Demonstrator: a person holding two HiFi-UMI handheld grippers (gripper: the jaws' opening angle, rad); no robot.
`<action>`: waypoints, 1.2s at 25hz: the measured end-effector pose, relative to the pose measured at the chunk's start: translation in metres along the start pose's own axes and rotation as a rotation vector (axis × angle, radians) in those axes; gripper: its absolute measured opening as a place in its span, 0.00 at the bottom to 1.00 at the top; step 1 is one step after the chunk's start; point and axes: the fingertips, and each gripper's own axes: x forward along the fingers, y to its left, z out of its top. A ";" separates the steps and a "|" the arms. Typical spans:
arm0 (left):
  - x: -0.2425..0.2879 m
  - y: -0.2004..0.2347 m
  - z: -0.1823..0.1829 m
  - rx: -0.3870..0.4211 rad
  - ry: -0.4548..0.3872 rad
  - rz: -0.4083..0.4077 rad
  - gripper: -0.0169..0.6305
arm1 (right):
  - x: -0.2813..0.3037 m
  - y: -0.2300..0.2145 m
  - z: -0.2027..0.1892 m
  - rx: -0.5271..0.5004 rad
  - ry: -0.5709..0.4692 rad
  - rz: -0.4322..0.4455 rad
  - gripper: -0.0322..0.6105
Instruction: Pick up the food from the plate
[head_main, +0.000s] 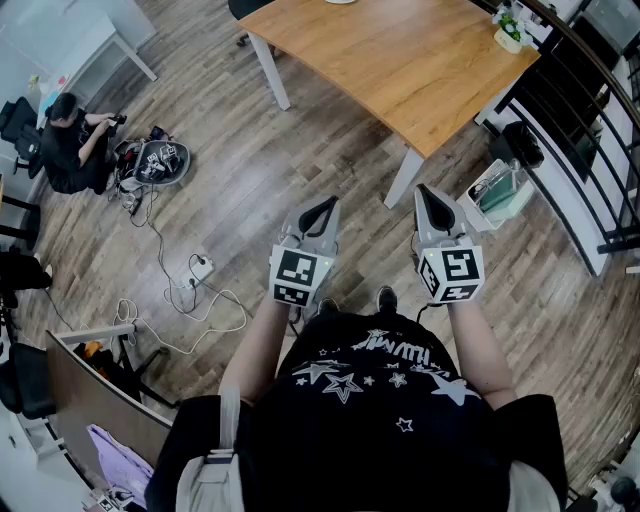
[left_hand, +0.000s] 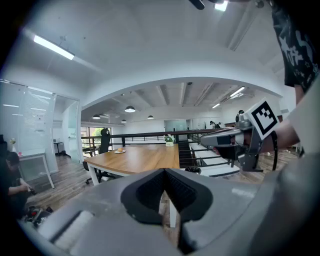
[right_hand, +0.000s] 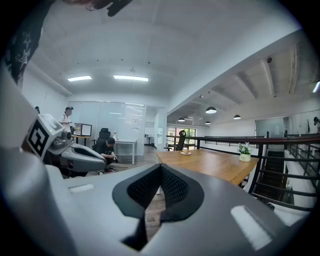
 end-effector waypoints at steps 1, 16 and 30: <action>0.000 0.000 0.000 -0.004 -0.001 0.000 0.03 | 0.000 0.001 0.003 -0.008 -0.008 -0.001 0.05; -0.025 0.019 -0.017 -0.057 0.006 0.022 0.03 | 0.010 0.023 0.005 0.002 0.007 -0.008 0.05; -0.089 0.099 -0.045 -0.113 0.002 0.106 0.03 | 0.061 0.087 0.002 0.025 -0.016 0.024 0.05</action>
